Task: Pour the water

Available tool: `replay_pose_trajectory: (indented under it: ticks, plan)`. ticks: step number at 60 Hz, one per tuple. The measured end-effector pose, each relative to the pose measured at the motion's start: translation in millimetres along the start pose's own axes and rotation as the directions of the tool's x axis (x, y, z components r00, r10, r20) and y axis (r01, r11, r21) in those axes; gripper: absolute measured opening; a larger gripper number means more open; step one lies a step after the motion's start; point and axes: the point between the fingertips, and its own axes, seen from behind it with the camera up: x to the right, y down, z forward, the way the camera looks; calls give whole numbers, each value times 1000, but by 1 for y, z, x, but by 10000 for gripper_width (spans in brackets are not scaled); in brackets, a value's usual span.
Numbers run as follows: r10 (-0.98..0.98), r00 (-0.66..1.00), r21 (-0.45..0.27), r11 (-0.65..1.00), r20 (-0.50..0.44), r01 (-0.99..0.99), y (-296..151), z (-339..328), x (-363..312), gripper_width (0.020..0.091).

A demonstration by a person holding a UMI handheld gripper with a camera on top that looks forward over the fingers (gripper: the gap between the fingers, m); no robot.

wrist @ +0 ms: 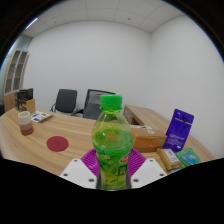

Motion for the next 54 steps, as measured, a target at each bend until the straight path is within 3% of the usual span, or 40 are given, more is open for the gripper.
replay_pose_trajectory:
  ticks: [8, 22, 37, 54]
  plan:
    - [-161, 987, -28, 987, -11, 161, -12, 2, -23, 335]
    - [-540, 839, -2, 841, 75, 541, -63, 21, -128, 335]
    - [-924, 378, 44, 380, 52, 924, -108, 44, -215, 334]
    - [-998, -55, -7, -54, -27, 998, -139, 76, -251, 331]
